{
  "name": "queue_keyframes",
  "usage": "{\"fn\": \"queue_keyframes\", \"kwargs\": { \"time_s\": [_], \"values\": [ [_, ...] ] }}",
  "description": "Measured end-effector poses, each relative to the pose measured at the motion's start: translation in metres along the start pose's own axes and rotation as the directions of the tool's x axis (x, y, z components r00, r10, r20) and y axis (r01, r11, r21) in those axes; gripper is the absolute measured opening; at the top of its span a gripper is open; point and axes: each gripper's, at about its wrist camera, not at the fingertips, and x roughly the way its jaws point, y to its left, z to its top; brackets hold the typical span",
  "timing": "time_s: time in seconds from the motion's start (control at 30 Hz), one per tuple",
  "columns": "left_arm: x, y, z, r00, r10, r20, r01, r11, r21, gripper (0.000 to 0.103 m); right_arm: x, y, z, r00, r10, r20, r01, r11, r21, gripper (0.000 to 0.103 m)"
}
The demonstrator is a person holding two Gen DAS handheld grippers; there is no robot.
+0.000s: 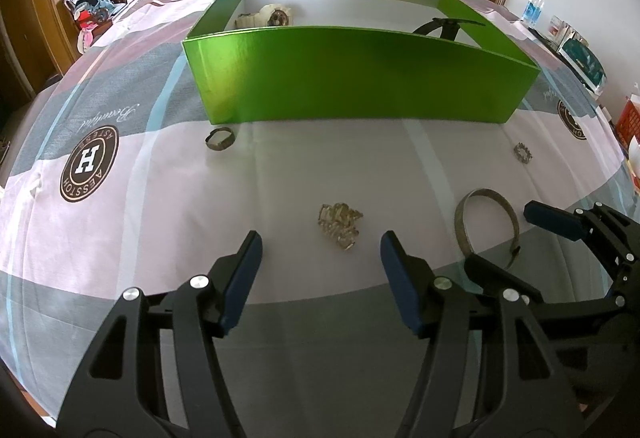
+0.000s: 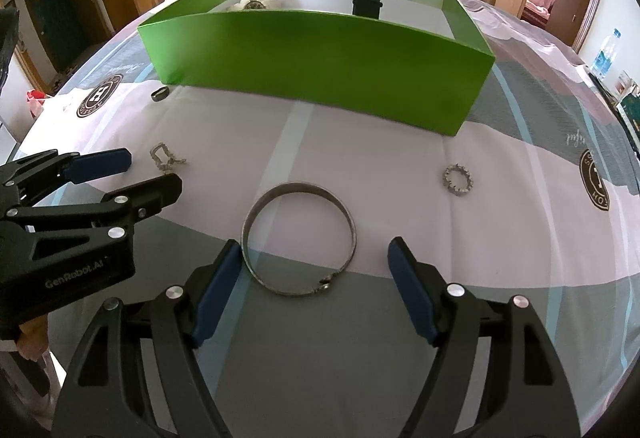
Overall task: Organize jewelry
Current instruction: 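Close the right tool on the bangle rim while the left grasps the gold charm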
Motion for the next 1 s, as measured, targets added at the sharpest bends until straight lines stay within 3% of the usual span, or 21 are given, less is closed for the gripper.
{"fn": "queue_keyframes", "kwargs": {
  "time_s": [0.83, 1.0],
  "values": [
    [0.001, 0.001, -0.001, 1.000, 0.001, -0.002, -0.001, 1.000, -0.001, 0.064, -0.004, -0.034, -0.002, 0.990, -0.136, 0.027, 0.133, 0.987, 0.088, 0.074],
    [0.000, 0.001, -0.001, 1.000, 0.001, 0.001, -0.001, 1.000, 0.002, 0.064, -0.007, -0.037, -0.002, 0.994, -0.106, 0.033, 0.103, 0.991, 0.089, 0.074]
  ]
}}
